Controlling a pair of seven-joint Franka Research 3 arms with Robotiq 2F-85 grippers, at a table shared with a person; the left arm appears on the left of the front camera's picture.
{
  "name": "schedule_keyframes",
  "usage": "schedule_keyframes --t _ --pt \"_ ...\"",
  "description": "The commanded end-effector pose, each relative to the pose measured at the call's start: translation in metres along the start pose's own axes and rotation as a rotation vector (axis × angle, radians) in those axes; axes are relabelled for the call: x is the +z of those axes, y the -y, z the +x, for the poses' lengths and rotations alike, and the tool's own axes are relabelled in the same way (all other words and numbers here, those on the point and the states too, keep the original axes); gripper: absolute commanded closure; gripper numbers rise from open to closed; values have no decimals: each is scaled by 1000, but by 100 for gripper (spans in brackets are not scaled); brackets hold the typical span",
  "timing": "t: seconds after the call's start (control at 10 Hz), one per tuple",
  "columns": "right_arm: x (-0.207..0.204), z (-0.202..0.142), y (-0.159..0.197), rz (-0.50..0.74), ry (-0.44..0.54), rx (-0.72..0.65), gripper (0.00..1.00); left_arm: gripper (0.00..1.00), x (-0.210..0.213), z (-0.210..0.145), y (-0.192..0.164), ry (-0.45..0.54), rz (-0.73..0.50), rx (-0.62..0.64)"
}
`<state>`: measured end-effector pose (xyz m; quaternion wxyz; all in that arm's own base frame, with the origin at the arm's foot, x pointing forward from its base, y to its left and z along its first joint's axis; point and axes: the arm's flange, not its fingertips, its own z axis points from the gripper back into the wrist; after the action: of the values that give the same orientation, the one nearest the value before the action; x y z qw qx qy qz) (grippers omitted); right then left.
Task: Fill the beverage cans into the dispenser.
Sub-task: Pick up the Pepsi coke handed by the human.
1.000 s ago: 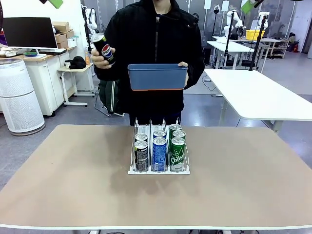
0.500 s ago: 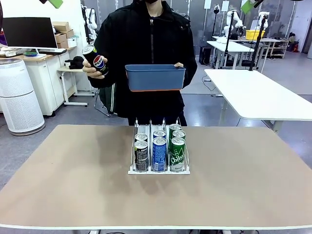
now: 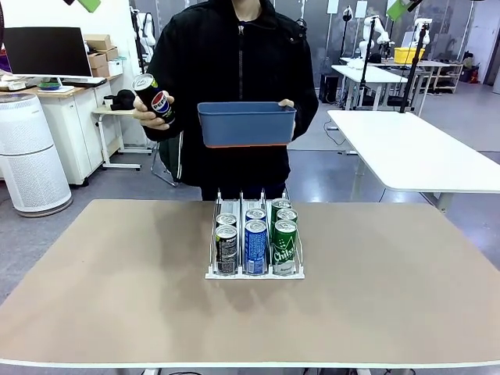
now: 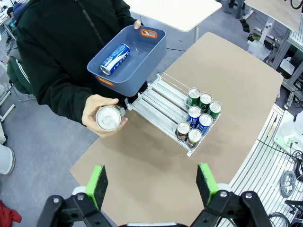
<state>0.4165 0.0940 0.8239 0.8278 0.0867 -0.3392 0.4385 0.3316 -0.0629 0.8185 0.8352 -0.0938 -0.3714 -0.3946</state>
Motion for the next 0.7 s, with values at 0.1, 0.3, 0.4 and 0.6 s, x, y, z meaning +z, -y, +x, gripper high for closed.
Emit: schedule_keyframes --t 0.1,0.3,0.4,0.6 --pt "0 -1 0 0 0 -7 0 0 -1 -1 0 -2 -2 5" --pt "0 -1 0 0 0 -7 0 0 -1 -1 0 -2 -2 5" --pt "0 -1 0 0 0 -7 0 0 -1 -1 0 -2 -2 5" --pt "0 -1 0 0 0 -7 0 0 -1 -1 0 -2 -2 5"
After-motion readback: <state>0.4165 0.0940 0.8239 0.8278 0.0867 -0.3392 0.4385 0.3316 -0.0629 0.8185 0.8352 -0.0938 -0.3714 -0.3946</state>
